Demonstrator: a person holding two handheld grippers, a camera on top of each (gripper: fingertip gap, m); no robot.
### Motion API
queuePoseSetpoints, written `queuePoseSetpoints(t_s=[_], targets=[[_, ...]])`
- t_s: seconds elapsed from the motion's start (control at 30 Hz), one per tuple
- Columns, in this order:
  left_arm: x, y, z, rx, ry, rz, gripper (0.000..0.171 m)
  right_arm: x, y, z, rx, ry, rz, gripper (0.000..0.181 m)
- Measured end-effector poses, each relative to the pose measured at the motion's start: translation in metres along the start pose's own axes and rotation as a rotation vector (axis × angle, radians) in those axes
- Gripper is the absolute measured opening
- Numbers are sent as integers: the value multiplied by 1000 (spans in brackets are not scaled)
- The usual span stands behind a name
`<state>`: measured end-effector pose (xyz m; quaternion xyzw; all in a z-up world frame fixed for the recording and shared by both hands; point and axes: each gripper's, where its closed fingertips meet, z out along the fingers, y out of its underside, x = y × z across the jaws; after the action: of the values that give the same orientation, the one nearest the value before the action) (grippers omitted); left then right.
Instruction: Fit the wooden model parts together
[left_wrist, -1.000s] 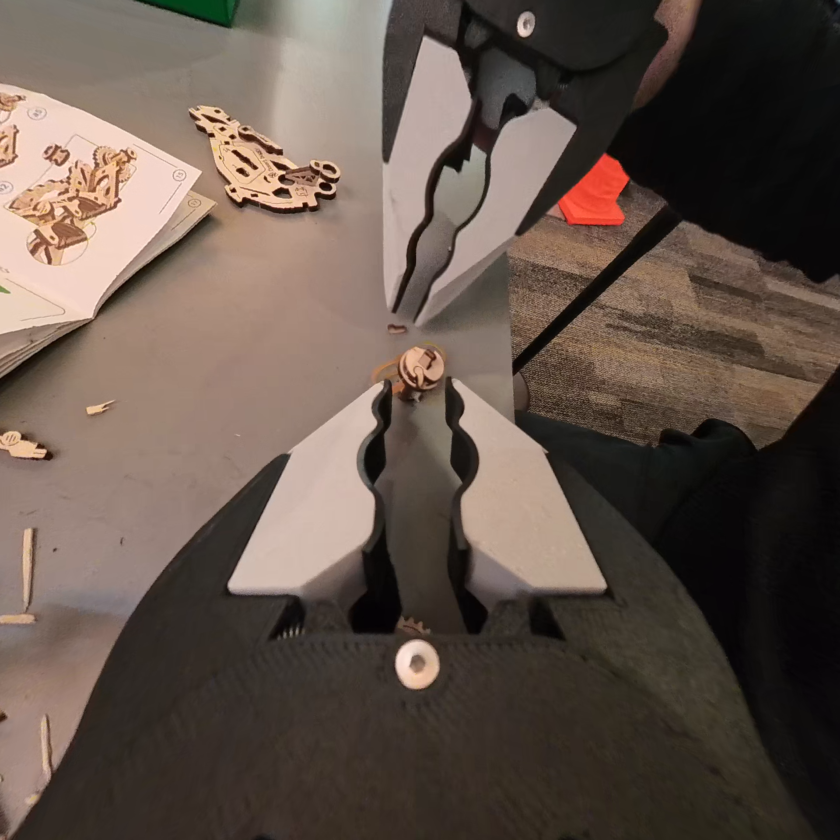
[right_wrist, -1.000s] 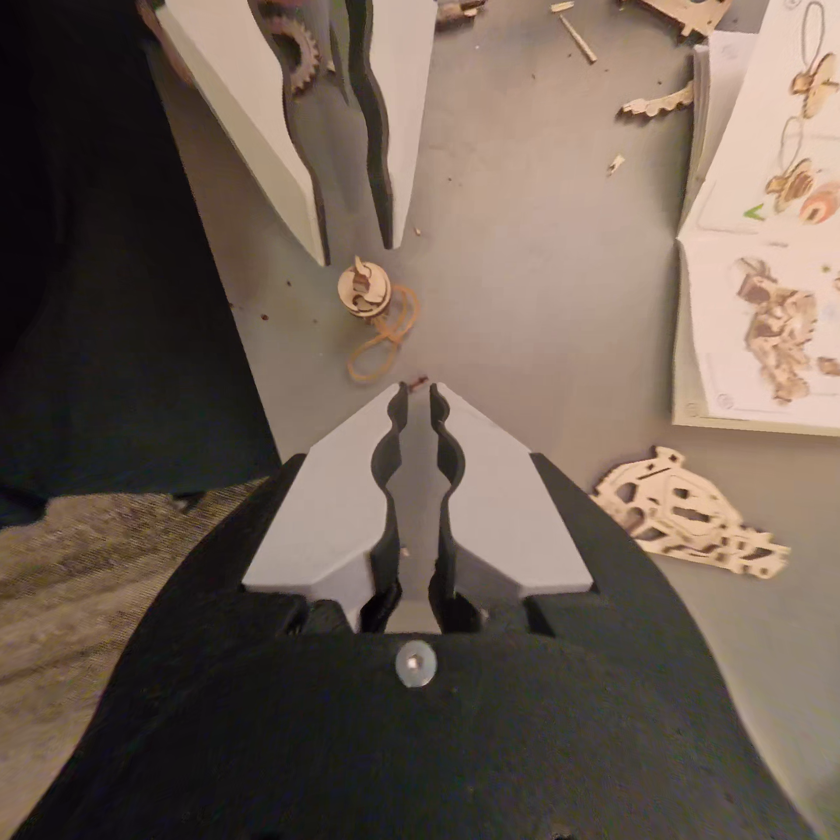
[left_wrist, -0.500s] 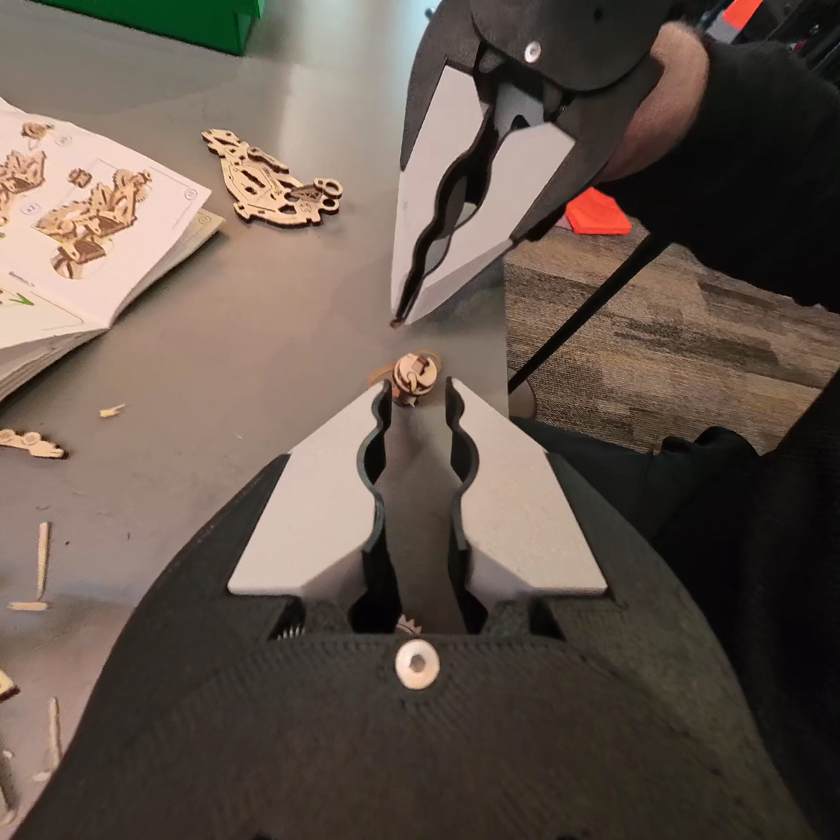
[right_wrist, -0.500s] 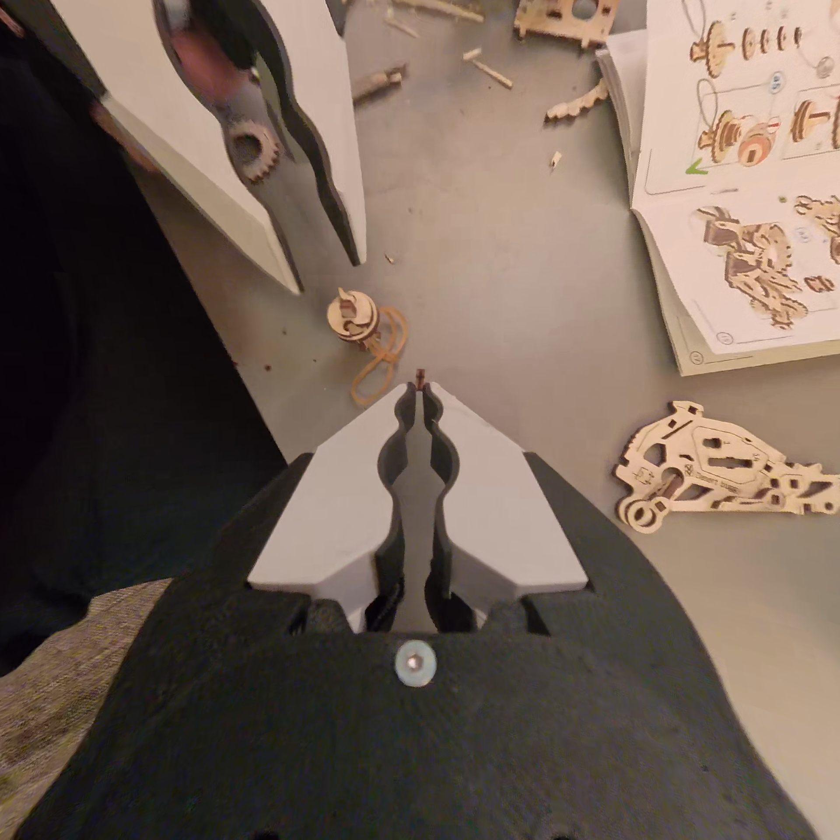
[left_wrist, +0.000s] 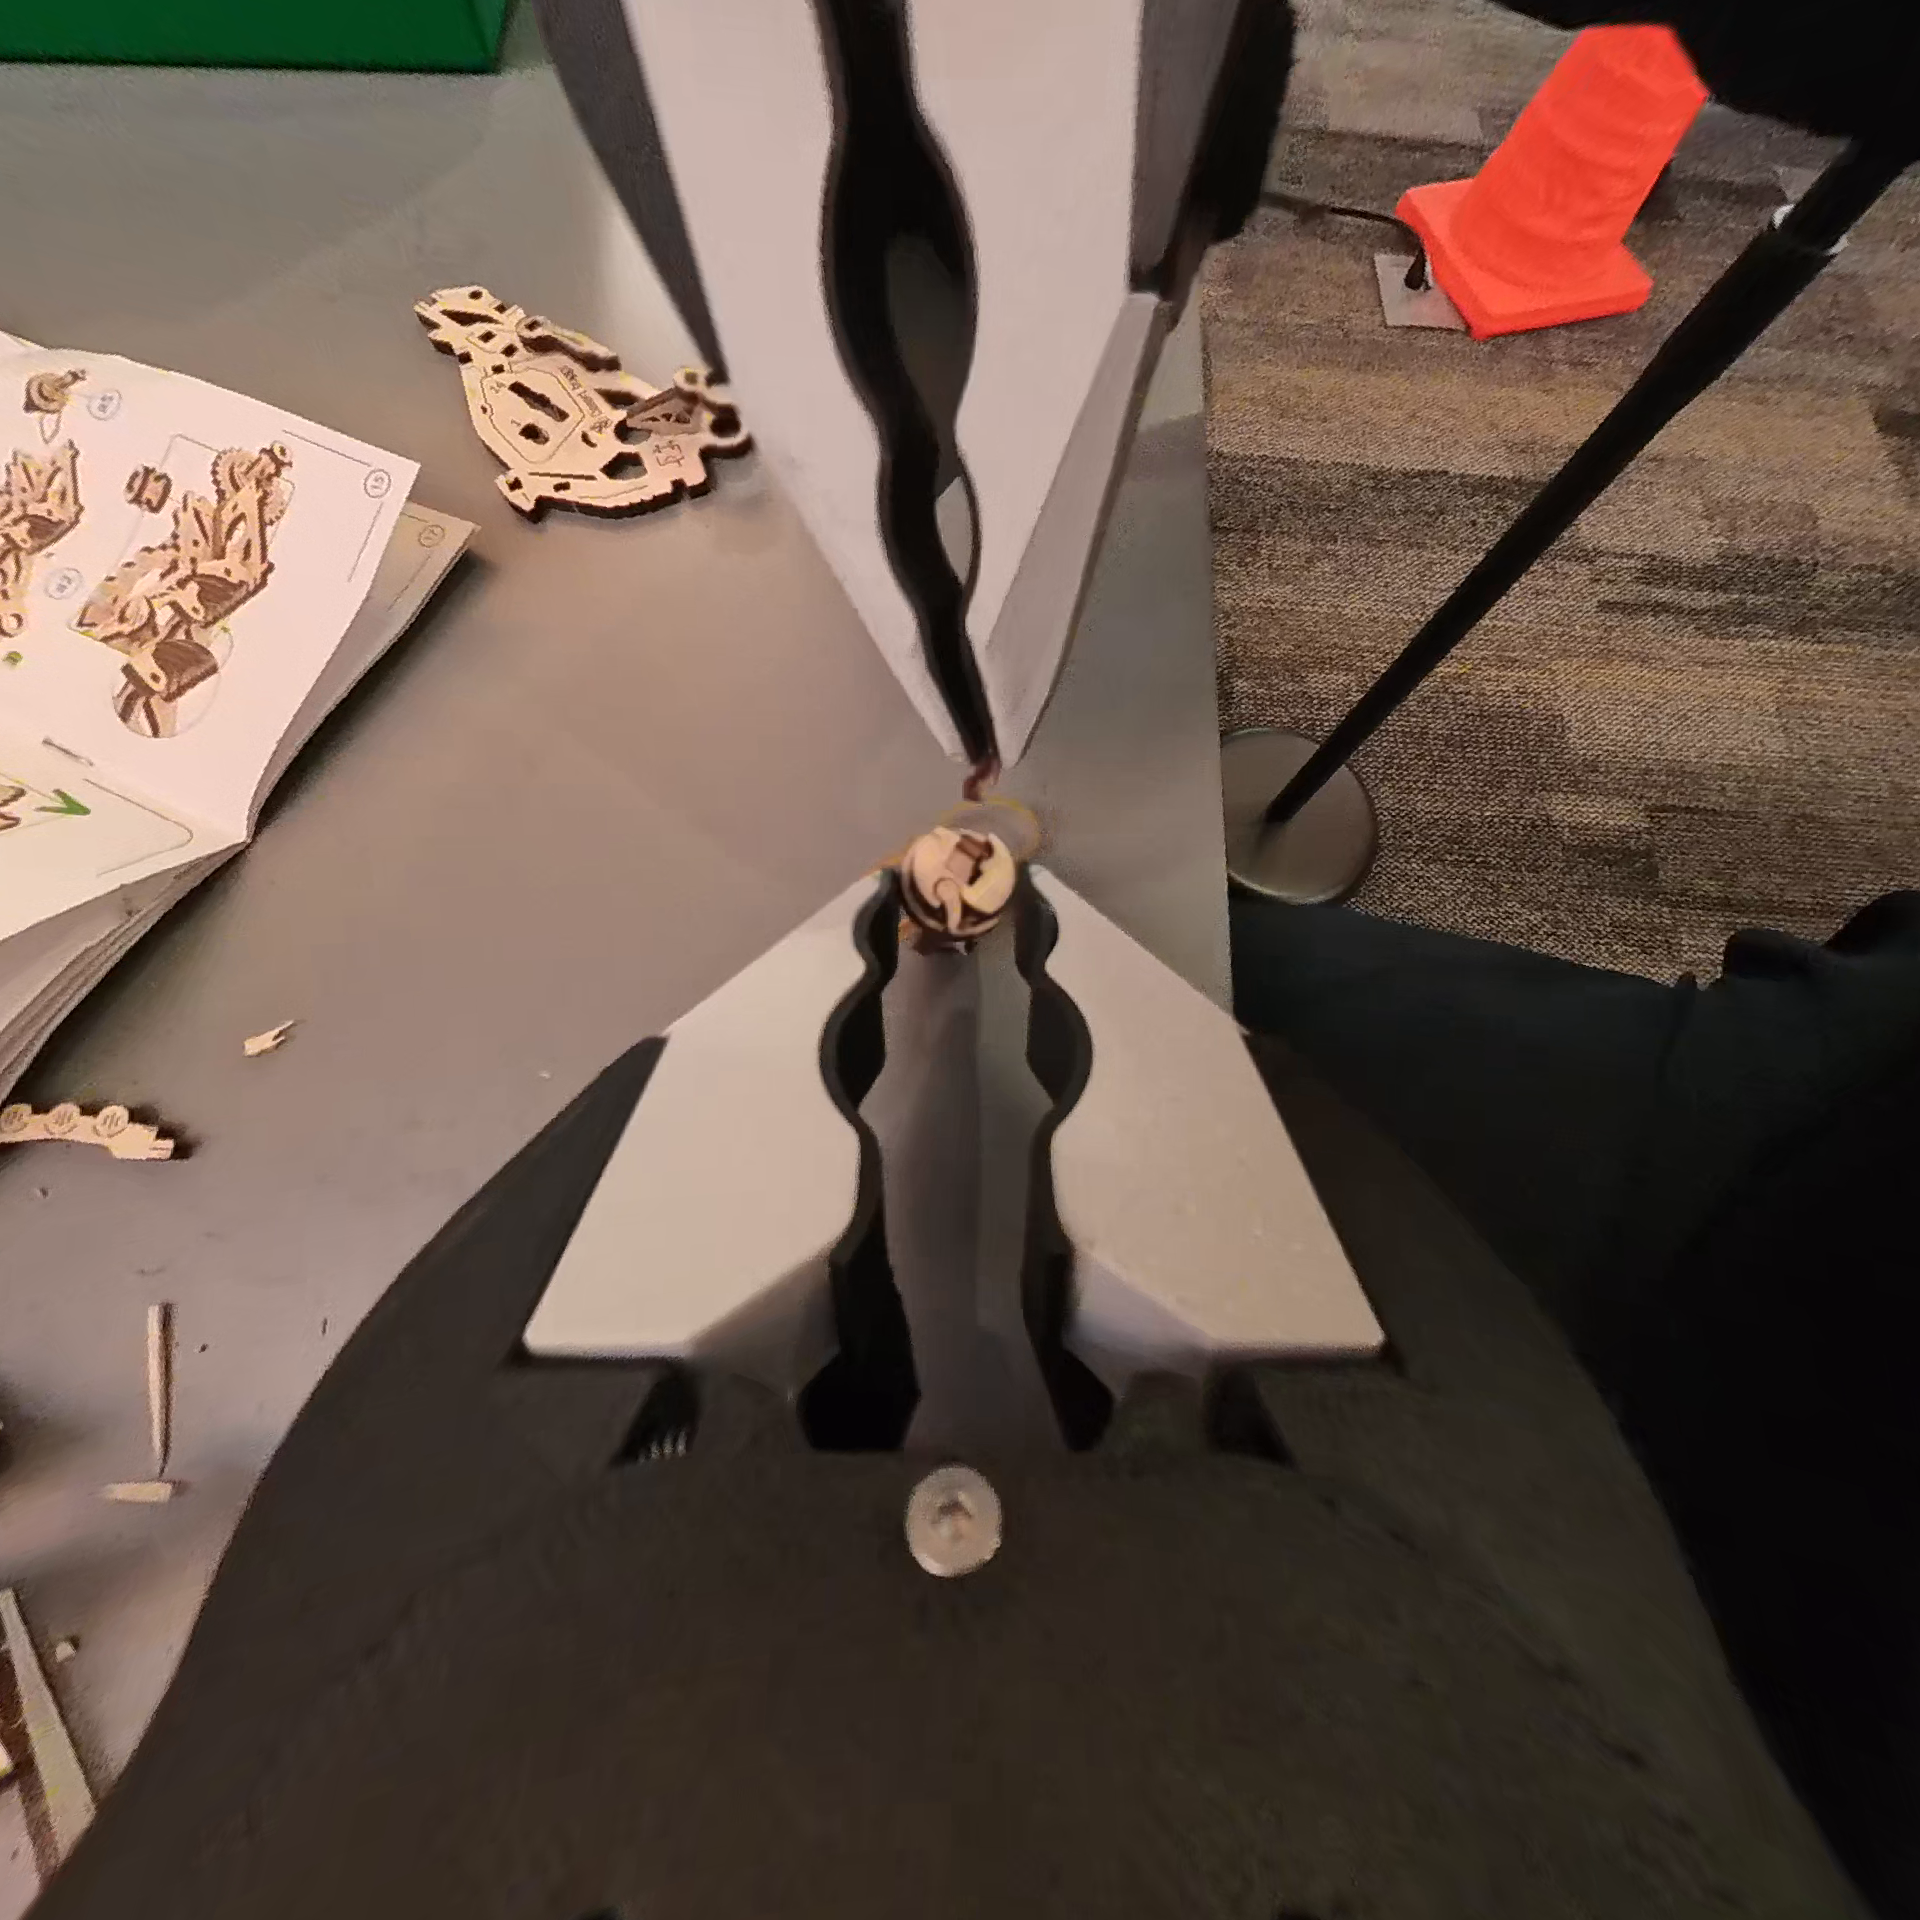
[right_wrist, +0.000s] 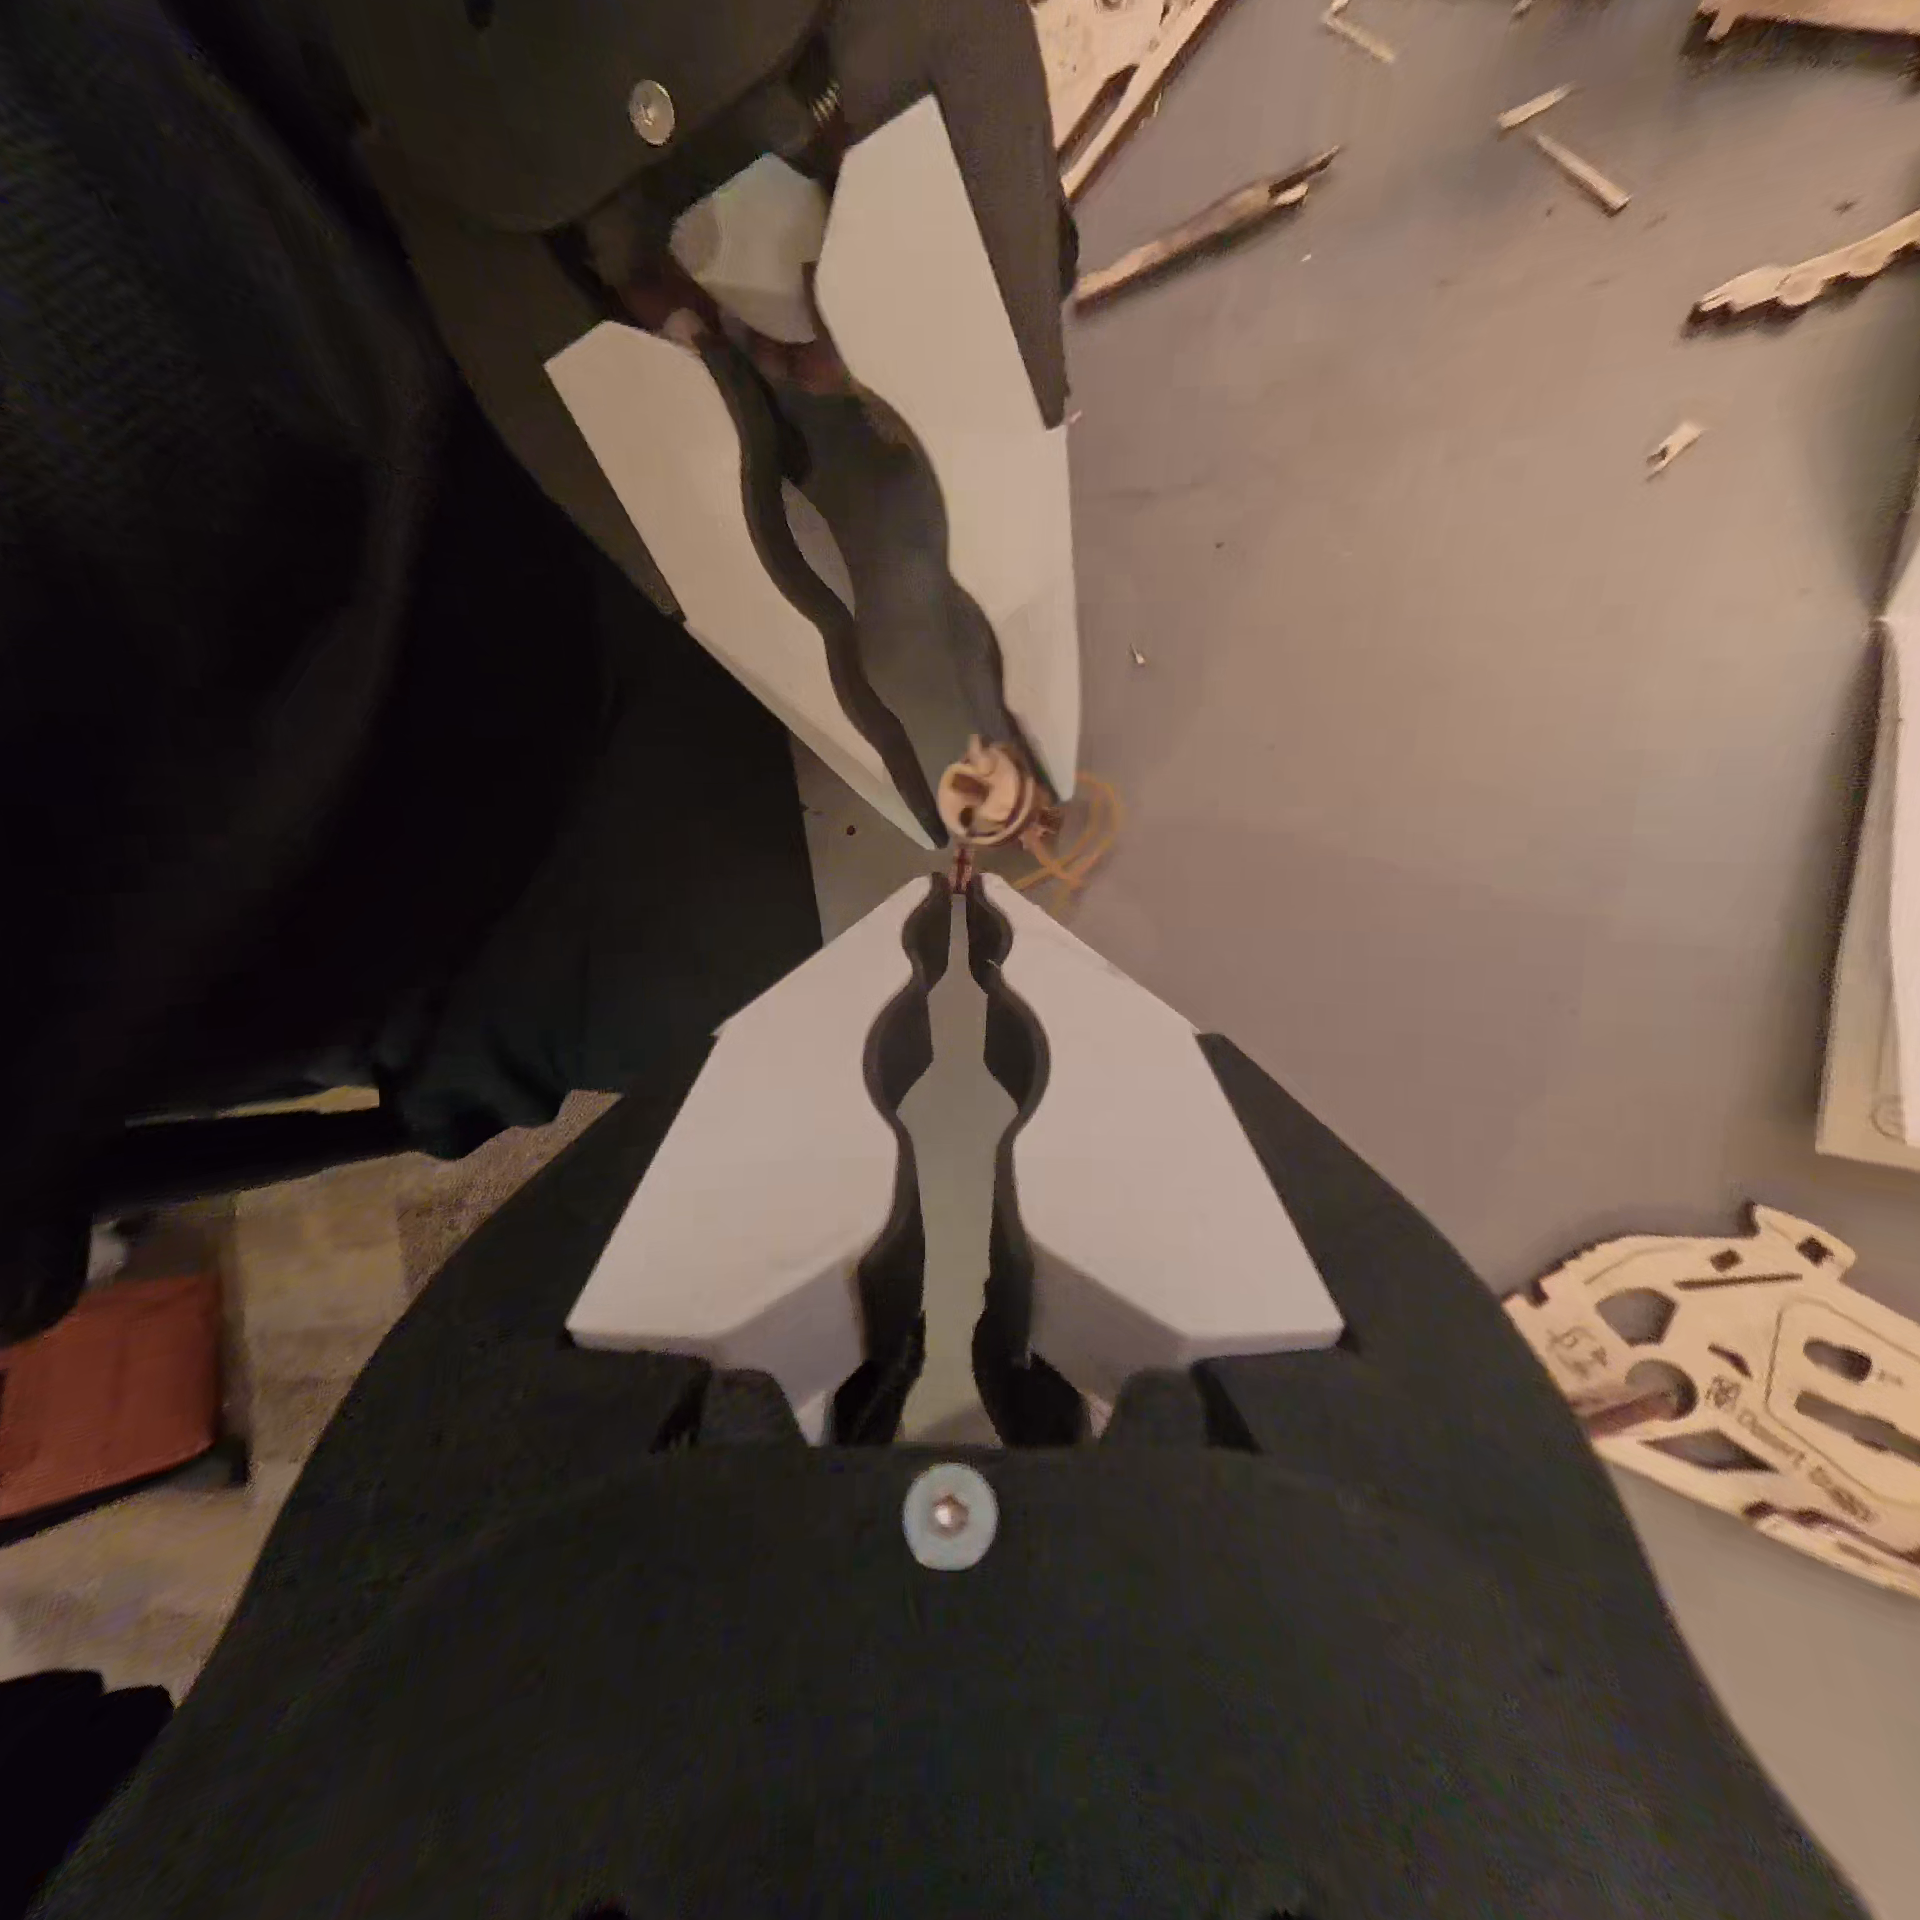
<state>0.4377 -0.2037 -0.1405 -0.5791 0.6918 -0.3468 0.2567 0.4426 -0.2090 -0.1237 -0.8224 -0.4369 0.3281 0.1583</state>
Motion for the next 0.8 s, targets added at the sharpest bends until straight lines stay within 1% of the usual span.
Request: queuePoseSetpoints(t_s=[0.17,0.37,0.8], targets=[[-1,-1,2,3,8,7,19,-2,-1,6,-89,-80,-19,0],[0,-2,3,-4,20,40,19,0,0,5,-163,-121,-16,0],[5,-2,4,-3,32,102,19,-5,5,7,-248,-245,21,0]])
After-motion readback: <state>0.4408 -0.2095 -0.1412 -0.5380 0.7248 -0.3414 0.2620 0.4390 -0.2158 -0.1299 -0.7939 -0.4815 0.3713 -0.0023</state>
